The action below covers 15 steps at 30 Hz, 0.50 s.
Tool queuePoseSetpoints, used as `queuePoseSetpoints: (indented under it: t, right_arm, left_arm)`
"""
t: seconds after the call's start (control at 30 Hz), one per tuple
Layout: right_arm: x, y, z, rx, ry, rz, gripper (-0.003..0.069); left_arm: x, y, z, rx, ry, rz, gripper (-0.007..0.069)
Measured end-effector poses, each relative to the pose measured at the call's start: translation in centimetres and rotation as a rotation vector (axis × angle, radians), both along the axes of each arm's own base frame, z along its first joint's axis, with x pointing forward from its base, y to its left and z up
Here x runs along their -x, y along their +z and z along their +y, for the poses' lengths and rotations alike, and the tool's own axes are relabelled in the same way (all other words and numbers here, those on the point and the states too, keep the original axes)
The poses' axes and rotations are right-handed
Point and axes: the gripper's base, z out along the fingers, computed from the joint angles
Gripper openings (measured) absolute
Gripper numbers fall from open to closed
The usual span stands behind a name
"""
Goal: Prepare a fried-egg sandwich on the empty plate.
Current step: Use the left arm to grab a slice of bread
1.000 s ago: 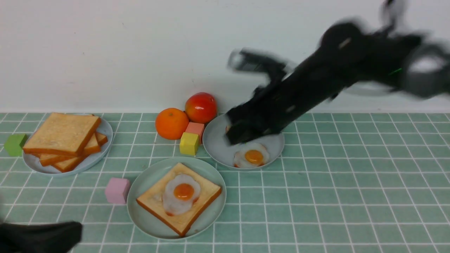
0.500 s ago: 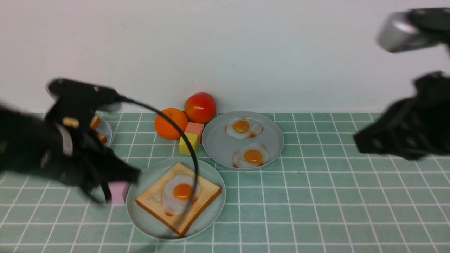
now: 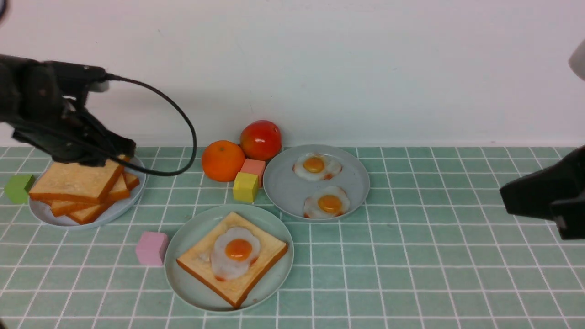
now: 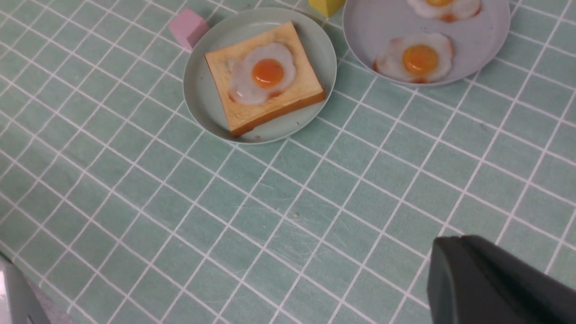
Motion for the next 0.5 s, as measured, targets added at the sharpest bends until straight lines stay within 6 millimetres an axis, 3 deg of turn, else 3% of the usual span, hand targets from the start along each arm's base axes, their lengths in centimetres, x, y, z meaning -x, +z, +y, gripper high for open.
queuePoseSetpoints:
  t: [0.13,0.23,0.33,0.5]
  right_arm:
    - [0.0,-0.4,0.0,0.003,0.001,0.012,0.0012]
    - [0.0,-0.6,0.0,0.007,0.000,0.022,0.0015]
    - [0.0,-0.9,0.0,0.007,-0.003,0.032,0.0016]
    - [0.1,-0.8,0.2,-0.019,-0.001,0.047,0.0019]
  left_arm:
    - [-2.3,-2.8,0.2,-0.063,-0.042,0.007,0.0324]
    - [-3.0,-4.9,0.3,-0.109,-0.074,0.031,0.0360]
    - [-3.5,-6.3,0.4,-0.150,-0.104,0.047,0.0356]
    - [-3.7,-6.4,0.5,-0.158,-0.100,0.047,0.0274]
